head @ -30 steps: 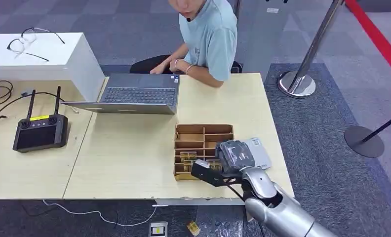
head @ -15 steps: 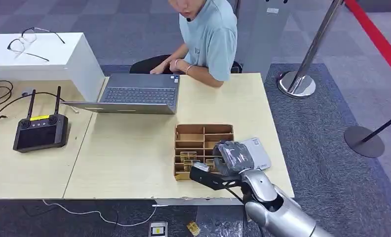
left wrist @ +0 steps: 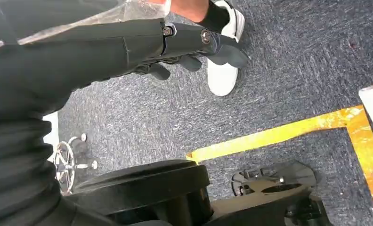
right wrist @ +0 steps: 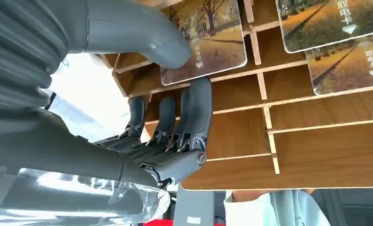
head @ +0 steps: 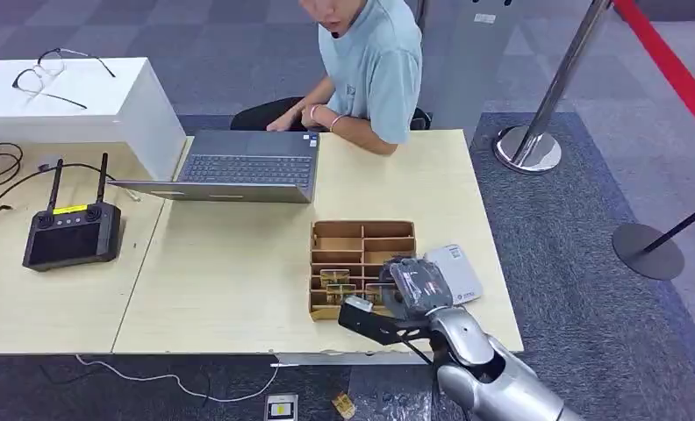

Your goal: Pass the card to the sensor for recognition and then transmit it.

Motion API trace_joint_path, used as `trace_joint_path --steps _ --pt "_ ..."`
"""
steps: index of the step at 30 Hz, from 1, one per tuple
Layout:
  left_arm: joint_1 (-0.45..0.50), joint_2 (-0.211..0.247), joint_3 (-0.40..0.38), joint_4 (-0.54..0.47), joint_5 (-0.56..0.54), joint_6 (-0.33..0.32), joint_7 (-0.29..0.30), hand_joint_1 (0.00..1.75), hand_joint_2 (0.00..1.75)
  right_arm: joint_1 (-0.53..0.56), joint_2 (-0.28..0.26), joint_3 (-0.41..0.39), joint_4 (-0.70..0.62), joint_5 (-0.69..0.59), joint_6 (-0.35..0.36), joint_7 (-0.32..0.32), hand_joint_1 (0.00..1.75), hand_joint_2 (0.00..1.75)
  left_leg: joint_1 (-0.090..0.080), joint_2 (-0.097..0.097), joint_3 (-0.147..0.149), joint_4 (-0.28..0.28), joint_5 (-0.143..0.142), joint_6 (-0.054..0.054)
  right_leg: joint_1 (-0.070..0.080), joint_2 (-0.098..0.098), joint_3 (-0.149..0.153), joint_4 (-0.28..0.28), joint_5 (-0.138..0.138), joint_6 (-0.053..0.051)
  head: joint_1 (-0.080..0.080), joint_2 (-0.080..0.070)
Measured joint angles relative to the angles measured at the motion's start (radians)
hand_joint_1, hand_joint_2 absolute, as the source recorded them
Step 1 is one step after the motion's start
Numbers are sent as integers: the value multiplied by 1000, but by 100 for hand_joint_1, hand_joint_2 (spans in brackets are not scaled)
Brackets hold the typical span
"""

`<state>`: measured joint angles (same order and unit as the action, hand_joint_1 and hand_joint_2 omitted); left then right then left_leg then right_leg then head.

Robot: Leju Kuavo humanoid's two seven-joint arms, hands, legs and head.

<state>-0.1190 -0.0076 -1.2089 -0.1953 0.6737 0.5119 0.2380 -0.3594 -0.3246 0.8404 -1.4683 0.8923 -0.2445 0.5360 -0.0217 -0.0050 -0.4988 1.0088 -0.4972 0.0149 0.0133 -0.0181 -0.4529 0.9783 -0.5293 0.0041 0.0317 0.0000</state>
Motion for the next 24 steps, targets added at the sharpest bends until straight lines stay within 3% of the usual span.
trace_joint_path --steps 13,14,15,16,17,18,24 --pt "0 0 0 0 1 2 -1 0 175 9 -2 -2 0 0 -3 0 105 175 0 0 0 0 0 0 0 0 0 0 0 0 0 0" --pt "0 0 0 0 1 2 -1 0 175 10 -2 -2 0 0 -3 0 108 175 0 0 0 0 0 0 0 0 0 0 0 0 0 0" --pt "0 0 0 0 1 2 -1 0 175 11 -2 -2 0 0 -4 0 126 175 0 0 0 0 0 0 0 0 0 0 0 0 0 0" --pt "0 0 0 0 1 2 -1 0 175 11 -2 -2 0 0 -4 0 126 175 0 0 0 0 0 0 0 0 0 0 0 0 0 0" --pt "0 0 0 0 1 2 -1 0 175 12 -2 -2 0 -2 -5 0 161 175 0 0 0 0 0 0 0 0 0 0 0 0 0 0" --pt "0 0 0 0 1 2 -1 0 175 13 -2 -2 0 -2 -5 0 175 175 0 0 0 0 0 0 0 0 0 0 0 0 0 0" --pt "0 0 0 0 4 3 0 0 175 18 -2 -4 0 -6 -6 0 175 175 0 0 0 0 0 0 0 0 0 0 0 0 0 0"
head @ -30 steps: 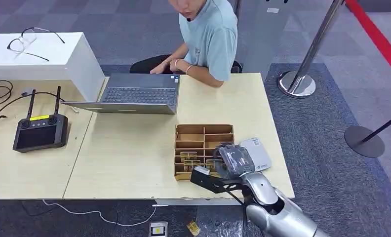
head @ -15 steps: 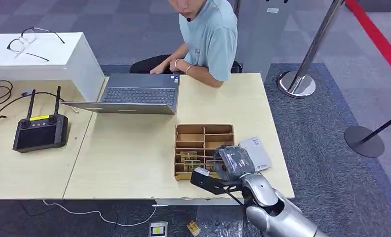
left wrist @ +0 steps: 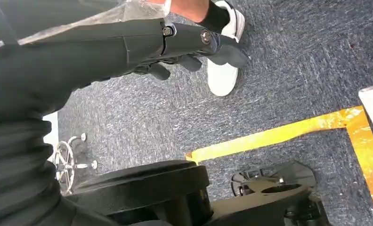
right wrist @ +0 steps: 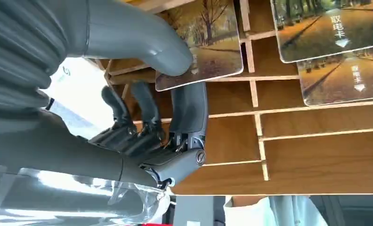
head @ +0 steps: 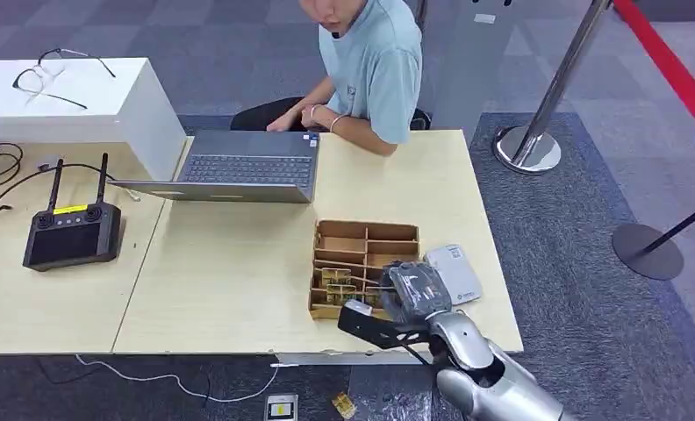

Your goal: Pass the card to the sensor for recognition and then transmit it.

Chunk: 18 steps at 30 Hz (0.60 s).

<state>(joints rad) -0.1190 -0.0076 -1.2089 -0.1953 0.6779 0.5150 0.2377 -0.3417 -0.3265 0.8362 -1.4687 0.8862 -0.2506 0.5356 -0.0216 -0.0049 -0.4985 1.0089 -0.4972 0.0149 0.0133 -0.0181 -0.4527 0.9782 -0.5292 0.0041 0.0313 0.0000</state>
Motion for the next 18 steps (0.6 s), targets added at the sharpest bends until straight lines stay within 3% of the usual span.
trace_joint_path --steps 18 --pt "0 0 0 0 3 6 -5 0 175 -4 1 -17 -5 -31 -31 -15 175 175 0 0 -1 0 0 0 0 0 0 0 0 0 0 0"
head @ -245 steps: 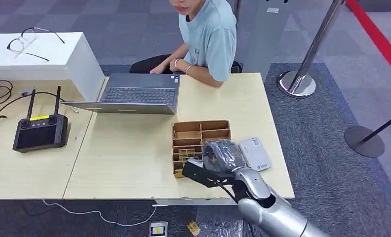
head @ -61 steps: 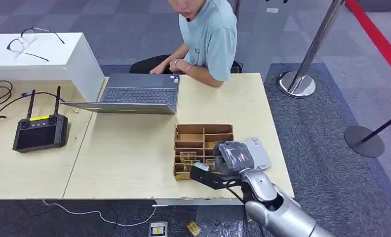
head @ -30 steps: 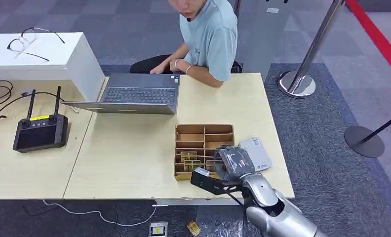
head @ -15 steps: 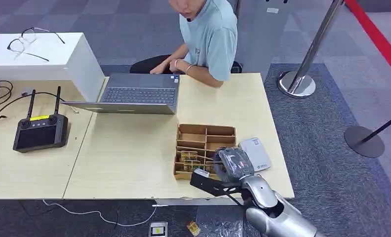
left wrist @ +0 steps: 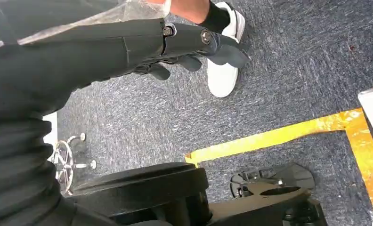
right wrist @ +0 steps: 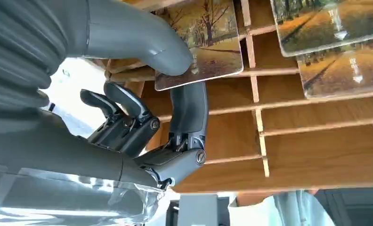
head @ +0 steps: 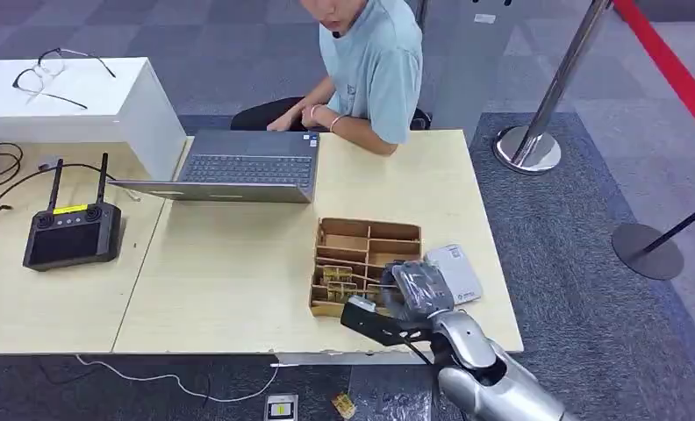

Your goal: Pass the card to the sensor for recognition and then transmit it.

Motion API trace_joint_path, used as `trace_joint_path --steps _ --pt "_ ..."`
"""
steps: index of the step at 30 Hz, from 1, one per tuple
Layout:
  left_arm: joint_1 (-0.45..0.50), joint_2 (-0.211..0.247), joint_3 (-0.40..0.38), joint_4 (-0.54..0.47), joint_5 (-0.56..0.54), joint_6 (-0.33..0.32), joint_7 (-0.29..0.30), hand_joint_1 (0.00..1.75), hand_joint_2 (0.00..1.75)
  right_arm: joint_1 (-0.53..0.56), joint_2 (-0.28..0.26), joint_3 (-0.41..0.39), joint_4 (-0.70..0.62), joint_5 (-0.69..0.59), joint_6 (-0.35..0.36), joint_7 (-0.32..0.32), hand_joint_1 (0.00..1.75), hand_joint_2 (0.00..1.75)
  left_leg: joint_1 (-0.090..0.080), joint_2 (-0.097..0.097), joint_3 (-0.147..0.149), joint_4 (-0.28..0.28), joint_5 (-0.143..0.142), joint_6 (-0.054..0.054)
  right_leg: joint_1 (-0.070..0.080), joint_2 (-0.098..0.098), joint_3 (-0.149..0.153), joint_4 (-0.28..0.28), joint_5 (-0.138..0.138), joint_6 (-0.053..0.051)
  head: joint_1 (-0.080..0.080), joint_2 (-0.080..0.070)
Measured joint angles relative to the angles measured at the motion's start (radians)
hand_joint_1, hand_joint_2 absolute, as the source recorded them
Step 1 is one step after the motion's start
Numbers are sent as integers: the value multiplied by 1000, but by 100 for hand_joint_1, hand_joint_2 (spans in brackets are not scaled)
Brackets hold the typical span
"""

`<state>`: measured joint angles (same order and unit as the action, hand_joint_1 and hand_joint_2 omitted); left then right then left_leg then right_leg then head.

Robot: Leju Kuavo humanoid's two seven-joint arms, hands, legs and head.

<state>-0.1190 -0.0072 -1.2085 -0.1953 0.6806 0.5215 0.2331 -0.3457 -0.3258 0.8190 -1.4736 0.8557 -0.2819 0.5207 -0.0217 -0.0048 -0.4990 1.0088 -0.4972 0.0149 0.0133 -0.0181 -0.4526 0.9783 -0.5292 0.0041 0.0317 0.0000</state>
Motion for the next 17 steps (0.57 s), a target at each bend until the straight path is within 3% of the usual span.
trace_joint_path --steps 17 --pt "0 0 0 0 -8 0 -13 0 175 -157 20 -19 -78 -22 -7 10 175 175 0 0 0 0 0 0 0 0 -1 0 0 0 0 0"
